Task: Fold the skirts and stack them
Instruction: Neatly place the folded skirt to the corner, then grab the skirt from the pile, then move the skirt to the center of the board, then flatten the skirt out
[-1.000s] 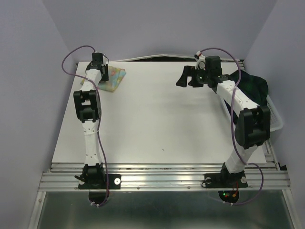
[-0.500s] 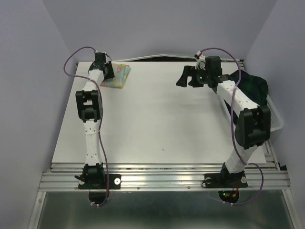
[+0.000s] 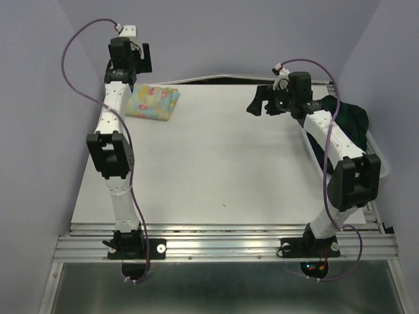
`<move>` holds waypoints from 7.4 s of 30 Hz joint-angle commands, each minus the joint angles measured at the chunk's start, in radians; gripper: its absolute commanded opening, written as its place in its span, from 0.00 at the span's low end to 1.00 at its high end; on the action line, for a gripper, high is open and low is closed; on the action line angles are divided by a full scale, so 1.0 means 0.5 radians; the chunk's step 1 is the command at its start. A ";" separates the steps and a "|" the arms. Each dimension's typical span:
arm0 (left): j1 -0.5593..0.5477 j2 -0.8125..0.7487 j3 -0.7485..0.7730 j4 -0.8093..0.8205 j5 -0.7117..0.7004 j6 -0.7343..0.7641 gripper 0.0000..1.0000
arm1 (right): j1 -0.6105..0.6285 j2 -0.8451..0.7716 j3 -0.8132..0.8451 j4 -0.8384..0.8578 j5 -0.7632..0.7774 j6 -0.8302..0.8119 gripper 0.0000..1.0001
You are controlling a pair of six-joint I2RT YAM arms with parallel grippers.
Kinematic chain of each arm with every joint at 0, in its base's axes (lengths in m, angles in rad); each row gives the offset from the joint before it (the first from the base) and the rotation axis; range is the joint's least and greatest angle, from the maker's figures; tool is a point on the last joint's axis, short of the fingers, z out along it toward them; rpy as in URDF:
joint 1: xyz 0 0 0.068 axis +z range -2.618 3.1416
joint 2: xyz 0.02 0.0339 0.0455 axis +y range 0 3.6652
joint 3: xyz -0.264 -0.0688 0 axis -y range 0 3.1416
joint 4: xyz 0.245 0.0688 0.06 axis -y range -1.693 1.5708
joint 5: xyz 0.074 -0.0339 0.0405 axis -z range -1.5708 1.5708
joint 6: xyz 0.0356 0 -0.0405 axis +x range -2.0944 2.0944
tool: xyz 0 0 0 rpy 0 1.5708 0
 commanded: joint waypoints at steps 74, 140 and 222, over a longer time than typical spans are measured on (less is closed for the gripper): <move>-0.056 -1.948 -2.250 0.203 1.048 0.014 0.99 | -0.711 -0.274 1.605 -0.110 0.352 -0.807 0.01; -0.882 -0.592 -1.569 0.507 1.922 3.109 0.82 | -0.383 -1.998 -1.149 -1.413 0.035 -2.386 0.01; -0.176 -1.573 -2.361 0.720 1.287 1.729 0.00 | -0.417 -0.715 -0.752 0.365 -0.581 -1.674 0.01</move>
